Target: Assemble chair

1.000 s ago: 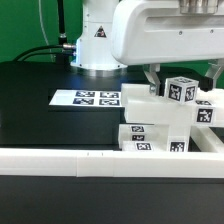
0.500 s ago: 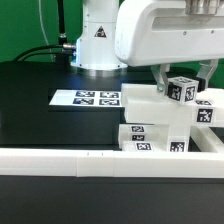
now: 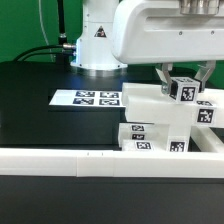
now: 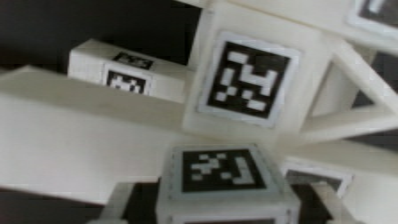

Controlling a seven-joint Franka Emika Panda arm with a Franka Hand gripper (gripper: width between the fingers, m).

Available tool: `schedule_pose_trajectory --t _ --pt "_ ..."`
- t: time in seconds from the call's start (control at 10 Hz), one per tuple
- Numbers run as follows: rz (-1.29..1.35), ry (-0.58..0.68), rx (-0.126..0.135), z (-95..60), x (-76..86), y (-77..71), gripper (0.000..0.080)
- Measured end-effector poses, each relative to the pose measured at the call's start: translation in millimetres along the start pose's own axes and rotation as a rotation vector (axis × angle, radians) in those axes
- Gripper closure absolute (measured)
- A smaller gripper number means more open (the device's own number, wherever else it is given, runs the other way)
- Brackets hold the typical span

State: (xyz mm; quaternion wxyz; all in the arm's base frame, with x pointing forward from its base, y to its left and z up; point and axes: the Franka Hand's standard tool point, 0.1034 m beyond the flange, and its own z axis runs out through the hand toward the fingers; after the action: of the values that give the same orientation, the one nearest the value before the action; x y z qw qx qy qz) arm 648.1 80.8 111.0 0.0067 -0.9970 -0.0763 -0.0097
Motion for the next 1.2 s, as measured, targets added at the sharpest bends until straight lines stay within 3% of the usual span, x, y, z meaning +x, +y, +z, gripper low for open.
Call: schedule_pose_trajectory --t 0.6,1.0,1.2 --pt "0.6 -0.001 0.042 0.1 0.9 -2.6 0.0518" --pt "0.689 -0.001 0.047 0.9 0.8 -3.6 0.0518" --pt "0.647 0.001 0.047 0.5 1.1 -3.2 0.0196"
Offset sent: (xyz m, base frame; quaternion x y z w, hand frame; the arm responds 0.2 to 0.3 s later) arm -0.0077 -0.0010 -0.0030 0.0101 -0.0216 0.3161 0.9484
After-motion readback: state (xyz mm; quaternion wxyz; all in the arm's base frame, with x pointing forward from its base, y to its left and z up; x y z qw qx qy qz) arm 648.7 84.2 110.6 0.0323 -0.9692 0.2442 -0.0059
